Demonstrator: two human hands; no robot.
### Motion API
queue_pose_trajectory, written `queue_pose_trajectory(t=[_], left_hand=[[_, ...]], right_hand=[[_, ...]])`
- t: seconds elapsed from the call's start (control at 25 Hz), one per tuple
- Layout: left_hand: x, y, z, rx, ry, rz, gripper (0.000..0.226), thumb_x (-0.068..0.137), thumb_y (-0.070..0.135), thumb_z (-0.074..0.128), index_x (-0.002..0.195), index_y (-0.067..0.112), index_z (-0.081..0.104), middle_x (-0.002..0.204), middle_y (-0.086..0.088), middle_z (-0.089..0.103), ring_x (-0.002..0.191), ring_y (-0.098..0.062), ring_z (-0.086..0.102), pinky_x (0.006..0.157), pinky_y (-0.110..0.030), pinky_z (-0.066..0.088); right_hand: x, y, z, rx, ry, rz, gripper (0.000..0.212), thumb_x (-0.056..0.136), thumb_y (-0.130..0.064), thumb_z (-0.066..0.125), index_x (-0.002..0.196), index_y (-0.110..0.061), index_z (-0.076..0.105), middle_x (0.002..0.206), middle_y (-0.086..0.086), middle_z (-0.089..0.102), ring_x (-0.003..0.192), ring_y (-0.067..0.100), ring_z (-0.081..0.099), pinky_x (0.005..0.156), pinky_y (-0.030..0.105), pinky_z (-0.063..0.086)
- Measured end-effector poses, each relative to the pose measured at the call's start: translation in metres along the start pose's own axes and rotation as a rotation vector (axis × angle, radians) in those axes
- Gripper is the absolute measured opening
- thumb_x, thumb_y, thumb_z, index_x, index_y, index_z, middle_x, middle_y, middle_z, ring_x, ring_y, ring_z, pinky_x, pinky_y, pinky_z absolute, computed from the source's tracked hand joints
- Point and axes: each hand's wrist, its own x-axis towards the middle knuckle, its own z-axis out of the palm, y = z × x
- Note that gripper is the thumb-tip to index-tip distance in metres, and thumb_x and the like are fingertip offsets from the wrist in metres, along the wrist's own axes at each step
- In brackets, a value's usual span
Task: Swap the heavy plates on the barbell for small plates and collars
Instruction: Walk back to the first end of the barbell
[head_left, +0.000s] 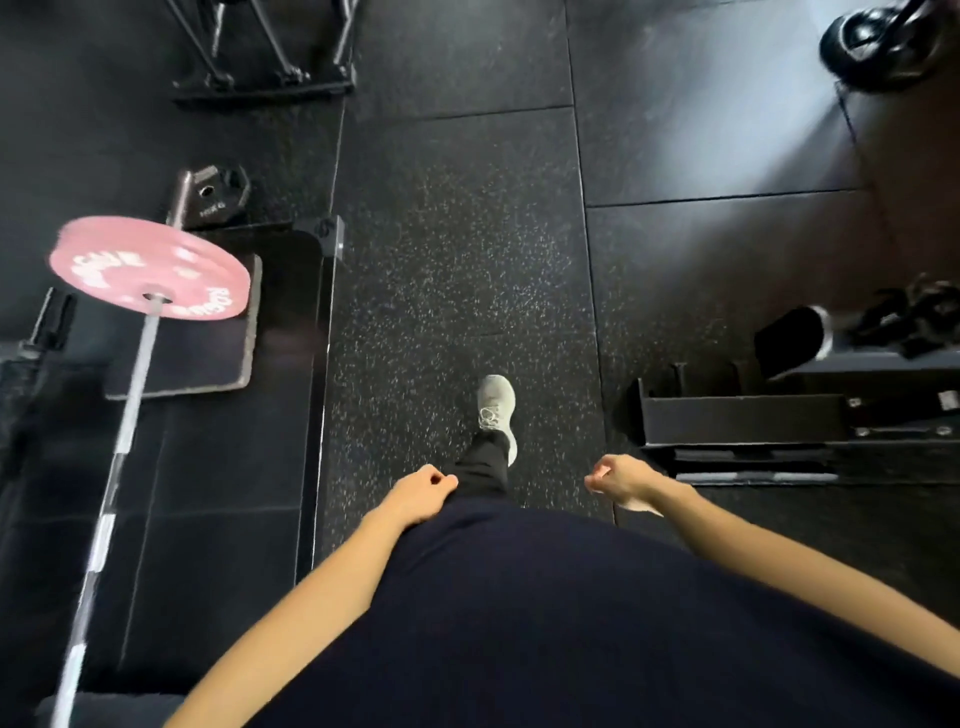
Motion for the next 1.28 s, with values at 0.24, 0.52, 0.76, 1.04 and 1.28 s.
queue_pose_trajectory(t=[0.24, 0.52, 0.76, 1.04, 1.28], left_hand=[[0.130, 0.135, -0.153, 0.198, -0.067, 0.057, 0.045, 0.097, 0.047, 0.043, 0.125, 0.015, 0.056, 0.136, -0.007, 0.054, 0.120, -0.024, 0.050, 0.088, -0.031, 0.035], [0.244, 0.335, -0.275, 0.478, -0.185, 0.195, 0.043, 0.095, 0.049, 0.049, 0.122, 0.018, 0.058, 0.126, -0.003, 0.060, 0.106, -0.020, 0.056, 0.089, -0.030, 0.039], [0.343, 0.512, -0.306, 0.651, -0.256, 0.224, 0.044, 0.094, 0.052, 0.050, 0.121, 0.019, 0.058, 0.128, -0.005, 0.060, 0.114, -0.022, 0.056, 0.091, -0.032, 0.041], [0.406, 0.756, -0.361, 0.652, -0.149, 0.375, 0.040, 0.092, 0.052, 0.049, 0.117, 0.022, 0.060, 0.130, 0.000, 0.059, 0.118, -0.020, 0.053, 0.093, -0.029, 0.038], [0.465, 0.923, -0.355, 0.740, -0.211, 0.391, 0.044, 0.096, 0.048, 0.042, 0.119, 0.014, 0.056, 0.129, -0.008, 0.058, 0.115, -0.027, 0.053, 0.086, -0.032, 0.037]], right_hand=[[0.089, -0.038, -0.136, 0.024, -0.038, 0.059, 0.038, 0.093, -0.032, 0.054, 0.063, -0.008, 0.055, 0.066, 0.011, 0.059, 0.076, 0.027, 0.059, 0.055, 0.030, 0.032], [0.164, -0.065, -0.331, 0.326, 0.273, 0.120, 0.025, 0.092, -0.034, 0.054, 0.096, -0.011, 0.065, 0.095, 0.002, 0.064, 0.098, 0.023, 0.060, 0.081, 0.031, 0.046], [0.260, -0.023, -0.455, 0.439, 0.121, 0.239, 0.024, 0.089, -0.039, 0.056, 0.080, -0.017, 0.058, 0.094, 0.003, 0.064, 0.090, 0.022, 0.058, 0.072, 0.030, 0.042], [0.309, 0.042, -0.666, 0.660, 0.309, 0.295, 0.035, 0.094, -0.037, 0.058, 0.116, -0.010, 0.061, 0.113, 0.007, 0.065, 0.100, 0.020, 0.060, 0.081, 0.027, 0.044], [0.361, 0.091, -0.772, 0.868, 0.283, 0.365, 0.029, 0.093, -0.038, 0.059, 0.110, -0.014, 0.060, 0.087, 0.000, 0.059, 0.074, 0.016, 0.056, 0.063, 0.029, 0.046]])
